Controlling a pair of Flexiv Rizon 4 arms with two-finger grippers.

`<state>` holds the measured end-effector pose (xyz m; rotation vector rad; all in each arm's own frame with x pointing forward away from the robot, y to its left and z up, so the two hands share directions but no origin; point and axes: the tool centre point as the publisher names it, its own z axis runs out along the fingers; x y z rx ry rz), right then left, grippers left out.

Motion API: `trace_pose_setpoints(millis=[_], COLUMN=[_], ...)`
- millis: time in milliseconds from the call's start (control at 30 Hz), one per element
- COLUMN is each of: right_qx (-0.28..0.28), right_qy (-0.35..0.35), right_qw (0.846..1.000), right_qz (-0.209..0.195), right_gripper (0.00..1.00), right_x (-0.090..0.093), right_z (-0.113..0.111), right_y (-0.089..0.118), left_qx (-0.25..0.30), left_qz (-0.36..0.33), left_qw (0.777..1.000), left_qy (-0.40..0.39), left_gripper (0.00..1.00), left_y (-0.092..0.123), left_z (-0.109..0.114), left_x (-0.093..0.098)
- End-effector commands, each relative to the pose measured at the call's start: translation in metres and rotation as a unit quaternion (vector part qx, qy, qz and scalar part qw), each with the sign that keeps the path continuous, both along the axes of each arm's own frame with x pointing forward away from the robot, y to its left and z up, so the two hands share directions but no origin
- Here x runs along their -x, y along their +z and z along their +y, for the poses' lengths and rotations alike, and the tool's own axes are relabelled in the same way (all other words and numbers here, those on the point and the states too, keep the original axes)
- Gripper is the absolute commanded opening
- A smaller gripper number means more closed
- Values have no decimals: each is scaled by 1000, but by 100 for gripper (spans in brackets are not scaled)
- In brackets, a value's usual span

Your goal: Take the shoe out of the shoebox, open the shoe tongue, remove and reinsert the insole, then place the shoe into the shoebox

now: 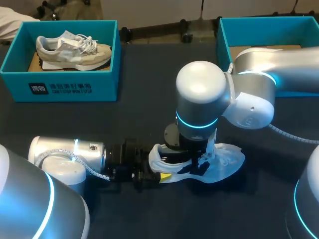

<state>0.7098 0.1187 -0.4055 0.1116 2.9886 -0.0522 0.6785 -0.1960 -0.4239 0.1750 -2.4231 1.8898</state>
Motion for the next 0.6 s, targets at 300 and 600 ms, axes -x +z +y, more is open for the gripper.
trace_pose_setpoints(millis=[300, 600], right_qx=[28, 24], right_qy=[3, -18], right_qw=[996, 994], right_qz=[87, 101], right_gripper=[35, 0], right_x=[31, 45], right_z=[4, -3], right_y=[-28, -25], left_qx=[-1, -1], left_qz=[1, 1], left_qw=[1000, 1000], left_qy=[-1, -1], left_gripper=[0, 0], left_y=[-6, -6], left_z=[5, 5], left_x=[0, 0])
